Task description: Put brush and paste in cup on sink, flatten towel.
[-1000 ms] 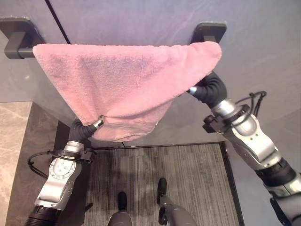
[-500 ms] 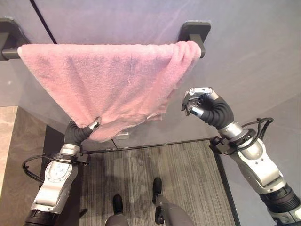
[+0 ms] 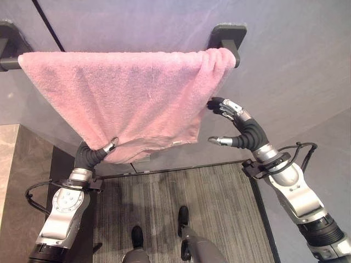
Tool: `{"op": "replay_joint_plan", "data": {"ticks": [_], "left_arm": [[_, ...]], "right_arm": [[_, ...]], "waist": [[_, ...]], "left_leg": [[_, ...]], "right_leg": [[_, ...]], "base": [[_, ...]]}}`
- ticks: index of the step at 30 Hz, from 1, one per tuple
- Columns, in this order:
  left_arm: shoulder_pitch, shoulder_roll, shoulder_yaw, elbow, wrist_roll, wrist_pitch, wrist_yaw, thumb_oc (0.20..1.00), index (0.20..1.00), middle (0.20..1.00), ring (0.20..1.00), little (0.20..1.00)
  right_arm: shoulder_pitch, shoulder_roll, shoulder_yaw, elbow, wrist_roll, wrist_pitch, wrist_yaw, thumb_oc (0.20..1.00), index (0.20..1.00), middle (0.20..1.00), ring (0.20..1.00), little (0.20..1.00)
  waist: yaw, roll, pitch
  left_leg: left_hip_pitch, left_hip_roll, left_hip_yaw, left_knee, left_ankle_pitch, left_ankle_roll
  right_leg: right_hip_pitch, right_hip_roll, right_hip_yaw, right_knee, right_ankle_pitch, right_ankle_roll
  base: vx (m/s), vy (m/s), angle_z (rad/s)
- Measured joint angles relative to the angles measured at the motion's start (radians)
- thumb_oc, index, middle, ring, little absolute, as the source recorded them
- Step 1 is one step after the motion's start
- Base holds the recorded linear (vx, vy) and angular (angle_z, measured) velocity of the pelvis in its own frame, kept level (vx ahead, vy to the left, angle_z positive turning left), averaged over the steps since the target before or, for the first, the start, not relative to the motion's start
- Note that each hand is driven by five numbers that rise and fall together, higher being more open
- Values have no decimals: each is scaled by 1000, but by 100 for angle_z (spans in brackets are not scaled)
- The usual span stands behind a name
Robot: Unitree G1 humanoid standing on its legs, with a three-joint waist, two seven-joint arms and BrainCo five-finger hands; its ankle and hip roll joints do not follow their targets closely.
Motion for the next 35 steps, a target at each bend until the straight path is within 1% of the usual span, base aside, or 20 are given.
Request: {"op": "replay_joint_plan", "data": {"ticks": [1, 2, 5, 7, 9, 11, 14, 15, 16, 17, 20, 22, 23, 25, 26, 27, 30, 32, 33, 35], "left_arm": [[0, -8, 12, 5, 5, 0, 2, 222, 222, 222, 222, 222], [2, -16, 21, 8, 6, 0, 9, 200, 200, 200, 200, 200], [24, -69, 88, -2, 7, -2, 32, 200, 200, 200, 200, 200], [45, -141, 130, -24, -47, -19, 48, 200, 200, 200, 200, 200], [62, -173, 140, -25, -94, -27, 53, 200, 200, 200, 200, 200], [65, -186, 150, -26, -129, -38, 58, 200, 200, 200, 200, 200], [69, -196, 156, -21, -129, -52, 73, 200, 200, 200, 200, 200], [70, -197, 156, -20, -129, -52, 74, 250, 250, 250, 250, 250], [70, -202, 155, -10, -129, -53, 75, 890, 890, 890, 890, 890], [75, -203, 155, -7, -129, -52, 78, 1000, 1000, 1000, 1000, 1000], [80, -202, 150, 32, -116, -49, 85, 1000, 1000, 1000, 1000, 1000], [78, -195, 129, 89, -77, -42, 84, 1000, 1000, 1000, 1000, 1000], [82, -191, 105, 128, -62, -28, 81, 1000, 1000, 1000, 1000, 1000], [85, -186, 72, 176, -29, -11, 68, 1000, 1000, 1000, 1000, 1000], [86, -182, 34, 234, 10, 2, 55, 1000, 1000, 1000, 1000, 1000], [79, -184, -7, 294, 30, 23, 45, 1000, 1000, 1000, 1000, 1000], [76, -193, -79, 430, 59, 49, 18, 1000, 1000, 1000, 1000, 1000], [76, -209, -114, 531, 80, 58, 11, 1000, 1000, 1000, 1000, 1000], [75, -224, -129, 588, 89, 65, 4, 1000, 1000, 1000, 1000, 1000], [85, -241, -140, 628, 106, 80, -10, 1000, 1000, 1000, 1000, 1000]], "right_arm": [[24, 8, -15, 6, -5, 1, 1, 1000, 1000, 1000, 1000, 1000], [35, 9, -19, 8, -5, 2, 0, 1000, 1000, 1000, 1000, 1000], [86, 9, -42, 9, -4, 2, 3, 1000, 1000, 1000, 1000, 1000], [135, 14, -73, 7, -4, 1, 5, 1000, 1000, 1000, 1000, 1000], [164, 14, -78, 9, -4, 1, 6, 1000, 1000, 1000, 1000, 1000], [190, 19, -84, 11, -4, 1, 9, 1000, 1000, 1000, 1000, 1000], [219, 29, -95, 23, -5, 1, 25, 1000, 1000, 1000, 1000, 1000], [221, 29, -96, 27, -5, 1, 26, 1000, 1000, 1000, 1000, 1000], [225, 30, -97, 40, -6, 1, 26, 1000, 1000, 1000, 1000, 1000], [227, 30, -98, 43, -6, 2, 26, 1000, 1000, 1000, 1000, 1000], [228, 30, -99, 53, -9, 2, 27, 1000, 1000, 1000, 1000, 1000], [222, 31, -100, 75, -15, 2, 27, 1000, 1000, 1000, 1000, 1000], [223, 32, -100, 92, -18, 4, 26, 1000, 1000, 1000, 1000, 1000], [219, 33, -99, 120, -34, 5, 26, 1000, 1000, 1000, 1000, 1000], [212, 43, -92, 165, -46, 8, 26, 1000, 1000, 1000, 1000, 1000], [215, 53, -87, 210, -49, 17, 26, 1000, 1000, 1000, 1000, 1000], [215, 66, -50, 313, -79, 32, 25, 1000, 1000, 1000, 1000, 1000], [229, 112, -45, 412, -81, 27, 22, 1000, 1000, 1000, 1000, 1000], [228, 150, -32, 501, -78, 16, 20, 1000, 1000, 1000, 1000, 1000], [243, 162, -4, 569, -77, 42, 23, 1000, 1000, 1000, 1000, 1000]], "waist": [[3, 1, 0], [3, 2, 1], [0, 6, 4], [2, 10, 6], [5, 12, 8], [5, 12, 8], [5, 14, 7], [5, 15, 6], [5, 19, 4], [5, 22, 2], [3, 38, -6], [1, 54, -16], [0, 65, -32], [-1, 76, -45], [-2, 81, -48], [-3, 86, -56], [-7, 87, -89], [-10, 84, -100], [-11, 84, -114], [-10, 86, -121]], "left_leg": [[5, 0, 1, 0, 0, 0], [8, 0, 3, 0, 0, 0], [15, 0, 3, 0, 0, 0], [22, 1, 1, 0, 0, 0], [29, 1, 1, 0, -1, 0], [29, 1, 0, 0, 0, 0], [31, 0, -1, 0, 0, 0], [33, 1, -1, 0, 0, 0], [36, 0, -1, 0, 0, 0], [38, 0, -1, 0, 0, 0], [49, 2, -3, 0, 0, 0], [65, 2, -6, 0, -1, 1], [67, 1, -8, 0, -3, 4], [70, 0, -7, 0, -3, 4], [84, -2, -6, 0, -3, 4], [97, -2, -7, -1, -6, 7], [99, -3, -3, -5, -9, 9], [103, -6, -4, -5, -10, 13], [102, -5, -5, -5, -11, 14], [102, -7, -5, -5, -11, 15]], "right_leg": [[3, 0, 1, 0, 0, 0], [5, 0, 3, 0, 0, 0], [12, 0, 4, 0, 0, 0], [20, 0, 2, 0, -2, 2], [28, 0, 2, 0, -4, 5], [28, -2, -1, 0, -8, 10], [32, -2, -2, 0, -8, 10], [33, -2, -2, 0, -8, 10], [36, -2, -2, 0, -8, 10], [37, -3, -2, 0, -8, 9], [51, -1, -4, 0, -6, 7], [68, -2, -5, 0, -8, 8], [72, -3, -6, 0, -10, 11], [74, -7, -6, 0, -10, 11], [87, -8, -6, 0, -8, 9], [101, -8, -6, 0, -17, 20], [105, -11, -4, -1, -21, 21], [106, -15, -4, -1, -20, 22], [108, -15, -4, -1, -20, 22], [109, -17, -4, -1, -20, 22]], "base": [[27, -5, -4], [28, -8, -5], [21, -13, -1], [0, 0, 0], [0, 0, 0], [0, 0, 0], [0, 0, 0], [0, 0, 0], [0, 0, 0], [0, 0, 0], [5, -5, 2], [12, -14, 6], [0, 0, 0], [0, 0, 0], [0, 0, 0], [0, 0, 0], [-22, -12, -2], [-60, -32, 1], [-40, -22, 1], [0, 0, 0]]}}
